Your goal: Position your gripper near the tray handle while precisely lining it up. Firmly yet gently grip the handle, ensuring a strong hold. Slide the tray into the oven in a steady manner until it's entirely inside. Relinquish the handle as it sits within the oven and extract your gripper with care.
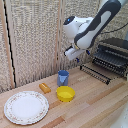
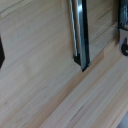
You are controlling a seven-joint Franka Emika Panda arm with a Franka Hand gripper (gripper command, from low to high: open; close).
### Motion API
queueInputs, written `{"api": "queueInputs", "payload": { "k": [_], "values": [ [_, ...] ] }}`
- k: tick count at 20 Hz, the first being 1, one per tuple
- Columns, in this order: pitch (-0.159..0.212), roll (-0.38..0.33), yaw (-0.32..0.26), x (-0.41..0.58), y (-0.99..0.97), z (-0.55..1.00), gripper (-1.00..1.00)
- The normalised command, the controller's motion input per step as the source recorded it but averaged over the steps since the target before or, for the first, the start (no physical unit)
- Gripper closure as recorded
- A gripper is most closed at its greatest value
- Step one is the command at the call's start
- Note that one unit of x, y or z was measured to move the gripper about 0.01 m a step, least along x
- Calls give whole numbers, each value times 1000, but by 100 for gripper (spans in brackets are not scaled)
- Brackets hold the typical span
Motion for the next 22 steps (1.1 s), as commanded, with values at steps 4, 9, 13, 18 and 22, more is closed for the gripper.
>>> {"api": "queueInputs", "payload": {
  "k": [4, 9, 13, 18, 22],
  "values": [
    [18, -311, 122, 0, -349, -119, -100],
    [24, -287, 131, 1, -389, -170, -100],
    [34, -253, 129, 37, -471, -207, -100],
    [22, -199, 104, 98, -565, -149, -100],
    [4, -143, 9, 130, -642, -1, -100]
  ]
}}
